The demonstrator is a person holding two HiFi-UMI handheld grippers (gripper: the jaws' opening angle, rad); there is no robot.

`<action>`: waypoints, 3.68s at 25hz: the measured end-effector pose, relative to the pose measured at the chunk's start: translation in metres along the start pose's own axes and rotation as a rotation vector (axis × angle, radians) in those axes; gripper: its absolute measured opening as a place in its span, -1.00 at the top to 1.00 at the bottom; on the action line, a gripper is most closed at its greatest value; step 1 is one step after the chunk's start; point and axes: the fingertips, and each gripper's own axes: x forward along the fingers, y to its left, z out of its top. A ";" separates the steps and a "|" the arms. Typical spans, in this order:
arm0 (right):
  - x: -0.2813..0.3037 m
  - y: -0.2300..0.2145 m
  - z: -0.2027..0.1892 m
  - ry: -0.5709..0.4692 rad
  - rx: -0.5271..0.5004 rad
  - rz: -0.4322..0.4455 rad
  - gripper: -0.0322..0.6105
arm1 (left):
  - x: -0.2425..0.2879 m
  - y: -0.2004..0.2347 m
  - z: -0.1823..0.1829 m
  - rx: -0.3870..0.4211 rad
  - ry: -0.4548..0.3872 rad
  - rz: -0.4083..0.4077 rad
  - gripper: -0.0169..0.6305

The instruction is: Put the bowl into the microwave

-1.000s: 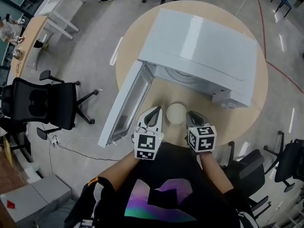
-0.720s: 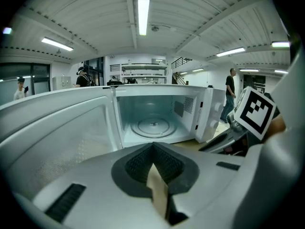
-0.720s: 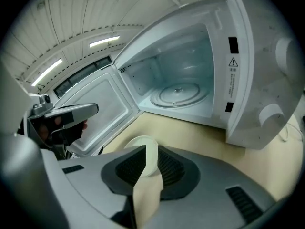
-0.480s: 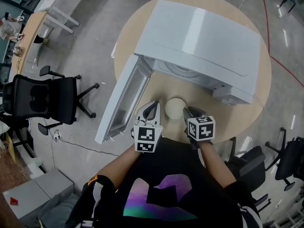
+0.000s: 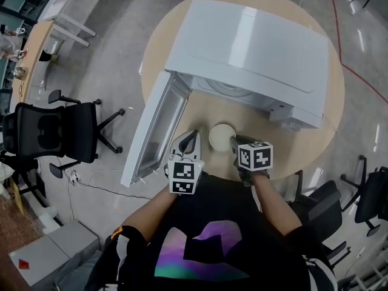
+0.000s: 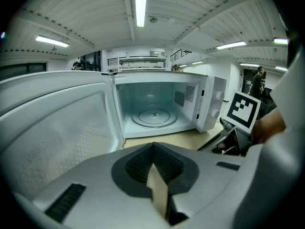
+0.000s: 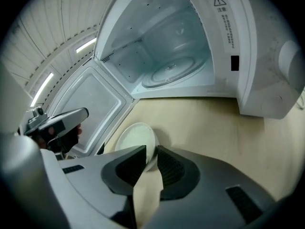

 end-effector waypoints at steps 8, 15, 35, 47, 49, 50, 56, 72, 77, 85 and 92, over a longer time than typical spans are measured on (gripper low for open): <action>0.005 0.000 0.003 -0.015 0.084 0.053 0.71 | -0.001 0.003 -0.002 0.006 0.004 -0.011 0.81; 0.008 -0.002 0.003 -0.035 0.193 0.097 0.71 | -0.003 0.006 -0.002 0.012 0.004 -0.011 0.81; -0.006 -0.002 0.019 -0.128 0.326 0.132 0.74 | -0.012 0.012 -0.005 -0.001 0.002 0.003 0.81; -0.028 0.005 0.067 -0.268 0.394 0.128 0.75 | -0.011 0.012 0.002 -0.009 -0.023 0.001 0.81; -0.031 0.005 0.077 -0.290 0.400 0.126 0.74 | -0.008 0.011 0.005 -0.009 -0.032 0.001 0.81; -0.032 0.005 0.081 -0.300 0.402 0.125 0.74 | -0.006 0.011 0.008 -0.011 -0.037 0.000 0.81; -0.032 0.004 0.102 -0.334 0.412 0.112 0.74 | 0.007 0.012 0.026 -0.019 -0.070 -0.002 0.81; -0.031 0.001 0.133 -0.399 0.446 0.074 0.74 | 0.037 0.028 0.051 -0.008 -0.087 0.022 0.81; -0.030 -0.004 0.145 -0.435 0.465 0.049 0.75 | 0.048 0.032 0.060 -0.013 -0.094 0.033 0.81; -0.028 -0.011 0.156 -0.486 0.497 0.019 0.74 | 0.065 0.035 0.076 -0.010 -0.104 0.023 0.81; -0.025 -0.022 0.162 -0.518 0.537 0.001 0.74 | 0.082 0.034 0.081 -0.022 -0.091 0.001 0.81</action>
